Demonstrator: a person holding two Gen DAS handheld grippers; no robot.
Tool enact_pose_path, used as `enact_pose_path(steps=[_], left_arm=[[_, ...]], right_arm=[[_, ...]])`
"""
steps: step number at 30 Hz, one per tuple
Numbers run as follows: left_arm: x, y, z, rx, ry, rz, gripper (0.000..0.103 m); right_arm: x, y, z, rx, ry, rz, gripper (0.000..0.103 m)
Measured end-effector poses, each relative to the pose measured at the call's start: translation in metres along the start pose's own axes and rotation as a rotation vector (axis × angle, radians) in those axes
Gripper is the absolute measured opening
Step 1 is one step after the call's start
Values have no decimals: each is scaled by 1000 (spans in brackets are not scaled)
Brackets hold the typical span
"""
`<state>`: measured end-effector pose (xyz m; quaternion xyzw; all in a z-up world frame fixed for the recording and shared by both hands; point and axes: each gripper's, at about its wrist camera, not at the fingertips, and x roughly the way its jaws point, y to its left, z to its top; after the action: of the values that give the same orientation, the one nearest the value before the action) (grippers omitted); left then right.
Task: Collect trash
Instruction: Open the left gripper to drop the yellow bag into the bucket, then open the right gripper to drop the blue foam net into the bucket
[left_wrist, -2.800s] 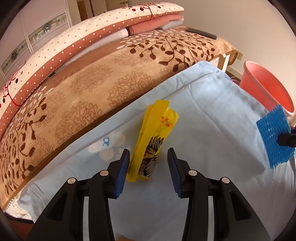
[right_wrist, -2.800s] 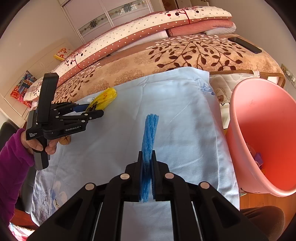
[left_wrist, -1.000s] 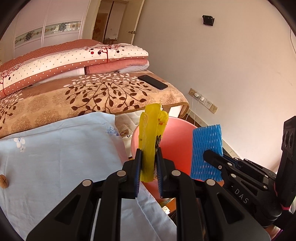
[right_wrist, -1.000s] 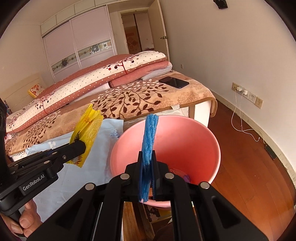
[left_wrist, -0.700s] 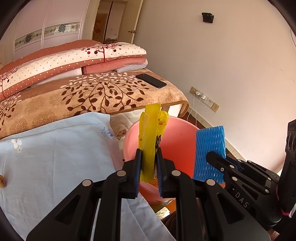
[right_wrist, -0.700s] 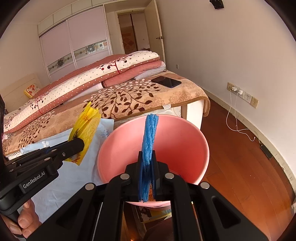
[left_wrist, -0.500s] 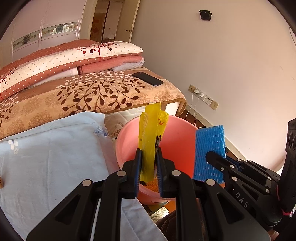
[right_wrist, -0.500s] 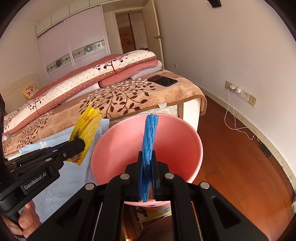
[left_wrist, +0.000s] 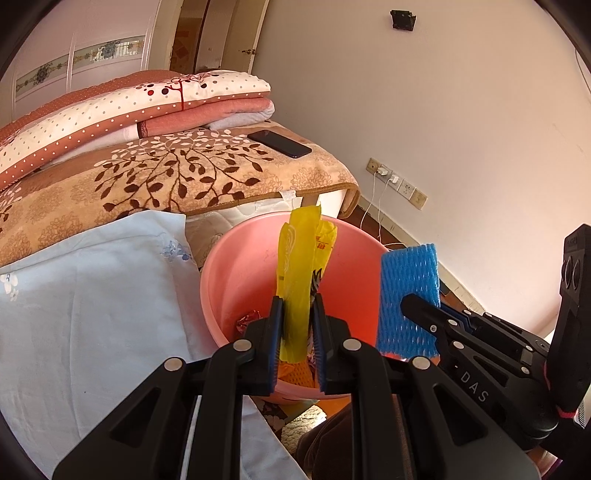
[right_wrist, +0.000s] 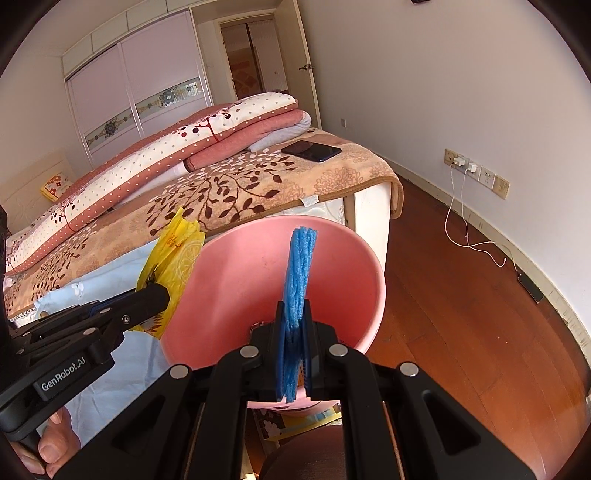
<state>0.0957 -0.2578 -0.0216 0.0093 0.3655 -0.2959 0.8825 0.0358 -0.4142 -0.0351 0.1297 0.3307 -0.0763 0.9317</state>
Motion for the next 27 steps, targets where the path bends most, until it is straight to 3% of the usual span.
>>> enact_pose_path(steps=[7,12,22,26,27], left_arm=[[7,2,2,-7,16,7,34],[9,2,2,-6,21,-1,42],[7,3,-2,-12,10,51,43],[3,4,-1,-8,-6,71,43],[2,4,-1,-6,-11,76,43]], right_arm=[[6,-3,-1,8,5,4,7],[11,-4,-1,11,10,6,7],[18,-3,-1,6,15,16,7],[17,-3,0,15,6,25,24],[17,-2,0,14,5,26,24]])
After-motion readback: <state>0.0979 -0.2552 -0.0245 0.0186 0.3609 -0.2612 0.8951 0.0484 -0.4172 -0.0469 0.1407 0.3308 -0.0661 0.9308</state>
